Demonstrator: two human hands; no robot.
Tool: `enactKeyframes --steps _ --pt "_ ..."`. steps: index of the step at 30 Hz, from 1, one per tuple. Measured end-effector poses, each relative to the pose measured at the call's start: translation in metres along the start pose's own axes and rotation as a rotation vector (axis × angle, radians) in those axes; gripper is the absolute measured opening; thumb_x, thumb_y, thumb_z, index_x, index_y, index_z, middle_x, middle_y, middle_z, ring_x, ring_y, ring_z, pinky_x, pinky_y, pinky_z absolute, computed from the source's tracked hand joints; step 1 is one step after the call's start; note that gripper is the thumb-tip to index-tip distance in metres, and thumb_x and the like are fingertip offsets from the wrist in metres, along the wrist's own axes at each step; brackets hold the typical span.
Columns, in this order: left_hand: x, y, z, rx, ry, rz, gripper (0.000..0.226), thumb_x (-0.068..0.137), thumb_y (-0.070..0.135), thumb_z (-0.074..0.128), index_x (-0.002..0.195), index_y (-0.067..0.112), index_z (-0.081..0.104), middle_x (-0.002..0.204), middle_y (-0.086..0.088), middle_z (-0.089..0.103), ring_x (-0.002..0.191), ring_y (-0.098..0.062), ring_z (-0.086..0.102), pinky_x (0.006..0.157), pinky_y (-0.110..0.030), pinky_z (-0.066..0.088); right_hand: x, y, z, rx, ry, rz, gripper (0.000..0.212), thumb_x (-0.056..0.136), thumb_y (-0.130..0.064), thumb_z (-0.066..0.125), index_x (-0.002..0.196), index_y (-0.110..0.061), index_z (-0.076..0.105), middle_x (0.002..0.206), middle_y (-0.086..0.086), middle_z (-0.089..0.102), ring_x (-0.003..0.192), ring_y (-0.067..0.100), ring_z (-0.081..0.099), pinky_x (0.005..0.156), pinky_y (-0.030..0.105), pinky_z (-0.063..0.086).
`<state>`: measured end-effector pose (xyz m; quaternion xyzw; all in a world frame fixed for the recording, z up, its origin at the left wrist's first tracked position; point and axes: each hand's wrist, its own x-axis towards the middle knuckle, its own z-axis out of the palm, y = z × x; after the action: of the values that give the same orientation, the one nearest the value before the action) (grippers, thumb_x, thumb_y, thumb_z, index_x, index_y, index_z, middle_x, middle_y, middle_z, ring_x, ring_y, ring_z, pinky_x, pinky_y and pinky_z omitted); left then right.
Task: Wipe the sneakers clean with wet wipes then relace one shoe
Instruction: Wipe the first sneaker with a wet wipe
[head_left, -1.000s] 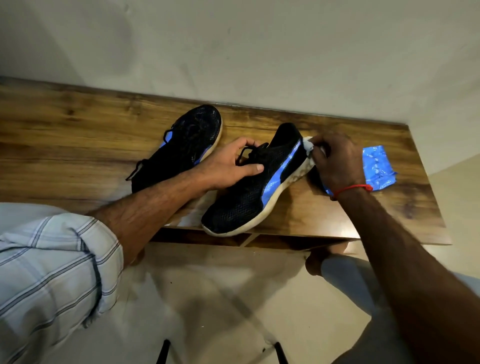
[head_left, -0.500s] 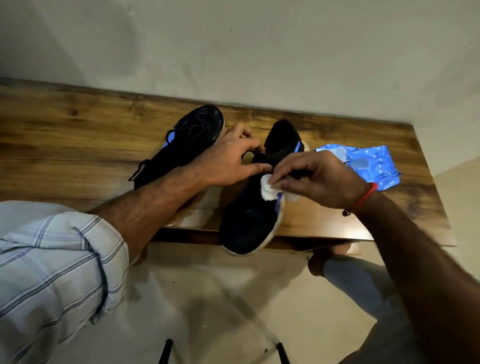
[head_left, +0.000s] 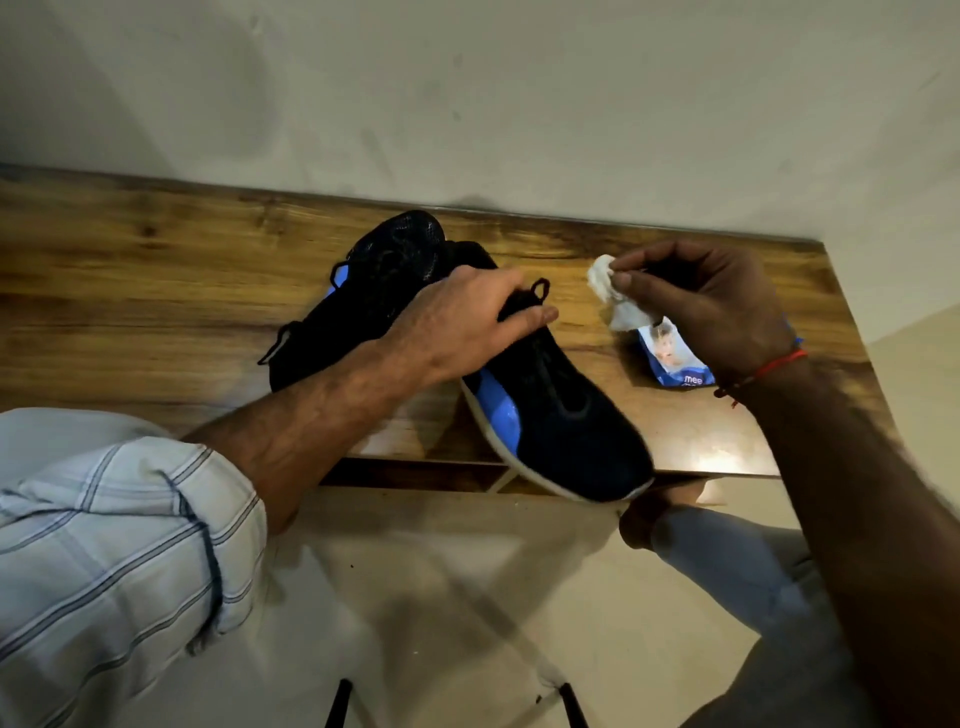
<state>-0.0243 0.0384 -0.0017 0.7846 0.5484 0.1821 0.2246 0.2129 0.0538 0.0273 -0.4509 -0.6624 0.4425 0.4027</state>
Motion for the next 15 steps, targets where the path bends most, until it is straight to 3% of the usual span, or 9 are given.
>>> enactKeyframes --steps 2,5,7,9,12,15 --pt "0.004 0.003 -0.010 -0.166 -0.003 -0.102 0.031 0.096 0.052 0.060 0.085 0.023 0.062 0.078 0.008 0.060 0.071 -0.005 0.056 0.060 -0.022 0.042 0.003 -0.001 -0.005 -0.009 0.082 0.019 0.016 0.087 0.001 0.070 0.103 0.001 0.070 0.085 -0.011 0.076 0.085 0.007 0.072 0.073 0.020 0.055" --pt "0.005 0.008 -0.019 -0.266 -0.168 -0.188 0.024 0.097 0.038 0.064 0.111 0.020 0.072 0.105 0.004 0.070 0.098 -0.010 0.065 0.086 -0.029 0.054 0.004 -0.002 -0.011 -0.040 0.175 0.028 0.012 0.086 -0.005 0.073 0.099 -0.002 0.072 0.092 -0.002 0.077 0.089 0.018 0.074 0.077 0.030 0.057" --pt "0.003 0.011 -0.015 -0.296 -0.225 -0.252 0.025 0.097 0.027 0.067 0.121 0.020 0.070 0.118 0.003 0.069 0.109 -0.012 0.064 0.096 -0.032 0.053 0.003 -0.003 -0.012 -0.049 0.206 0.051 0.010 0.087 -0.005 0.072 0.097 -0.005 0.072 0.090 -0.005 0.077 0.082 0.016 0.074 0.070 0.025 0.056" --pt "0.003 0.014 -0.010 -0.339 -0.206 -0.321 0.028 0.095 0.022 0.070 0.123 0.020 0.070 0.120 0.002 0.070 0.111 -0.012 0.064 0.099 -0.031 0.052 0.002 -0.004 -0.011 -0.101 0.240 0.055 0.009 0.086 -0.007 0.072 0.095 -0.010 0.073 0.088 -0.006 0.077 0.082 0.017 0.074 0.070 0.024 0.056" --pt "0.003 0.016 -0.007 -0.441 -0.123 -0.409 0.029 0.092 0.017 0.072 0.121 0.018 0.070 0.116 0.005 0.070 0.108 -0.010 0.065 0.097 -0.028 0.052 -0.001 -0.003 -0.004 -0.293 0.273 -0.017 0.007 0.085 -0.015 0.073 0.092 -0.016 0.074 0.089 -0.003 0.075 0.085 0.017 0.072 0.079 0.036 0.058" --pt "0.003 0.017 -0.007 -0.542 -0.048 -0.474 0.023 0.092 0.013 0.072 0.114 0.019 0.072 0.109 0.005 0.073 0.101 -0.008 0.068 0.094 -0.029 0.055 -0.012 -0.001 0.025 -0.495 0.160 -0.155 0.006 0.085 -0.012 0.072 0.090 -0.013 0.075 0.087 -0.003 0.072 0.081 0.011 0.067 0.077 0.025 0.054"
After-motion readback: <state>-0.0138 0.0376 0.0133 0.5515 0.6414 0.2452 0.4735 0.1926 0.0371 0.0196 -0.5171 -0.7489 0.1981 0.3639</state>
